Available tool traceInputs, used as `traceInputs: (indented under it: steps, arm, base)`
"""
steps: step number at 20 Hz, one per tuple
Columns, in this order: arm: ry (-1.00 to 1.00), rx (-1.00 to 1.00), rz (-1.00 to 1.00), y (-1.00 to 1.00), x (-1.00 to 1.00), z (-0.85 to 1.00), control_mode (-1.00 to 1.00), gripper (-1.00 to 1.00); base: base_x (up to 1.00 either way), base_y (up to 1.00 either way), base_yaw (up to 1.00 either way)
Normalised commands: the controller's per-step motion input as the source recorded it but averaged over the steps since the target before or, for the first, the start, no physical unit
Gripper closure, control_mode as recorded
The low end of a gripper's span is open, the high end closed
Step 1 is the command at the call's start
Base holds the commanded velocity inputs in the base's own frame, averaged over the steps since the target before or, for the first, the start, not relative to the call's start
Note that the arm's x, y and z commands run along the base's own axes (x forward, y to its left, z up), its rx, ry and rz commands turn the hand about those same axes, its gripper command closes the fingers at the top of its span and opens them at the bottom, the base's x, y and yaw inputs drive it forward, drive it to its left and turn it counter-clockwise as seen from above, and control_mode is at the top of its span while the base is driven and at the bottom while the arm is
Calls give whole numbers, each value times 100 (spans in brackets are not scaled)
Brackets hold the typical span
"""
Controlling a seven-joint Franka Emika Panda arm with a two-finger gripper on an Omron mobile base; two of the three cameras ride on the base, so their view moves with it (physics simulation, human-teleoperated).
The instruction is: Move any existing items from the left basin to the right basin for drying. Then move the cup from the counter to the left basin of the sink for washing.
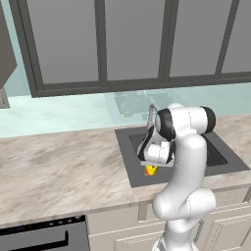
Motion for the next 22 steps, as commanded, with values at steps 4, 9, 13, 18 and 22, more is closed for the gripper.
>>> traceInputs:
  steps: [4,9,13,18,22]
  arm:
    - [0,0,0,0,8,-24,-100,100]
    - [-2,0,0,0,4,-7,-100,-100]
    - [-7,0,0,0,-9,11,-100,-100]
    - [-3,0,0,0,-9,24,-100,-100]
    - [-2,0,0,0,-8,36,-100,-100]
  base:
    - [0,0,0]
    - [0,0,0]
    - [0,0,0]
    - [0,0,0]
    - [0,0,0]
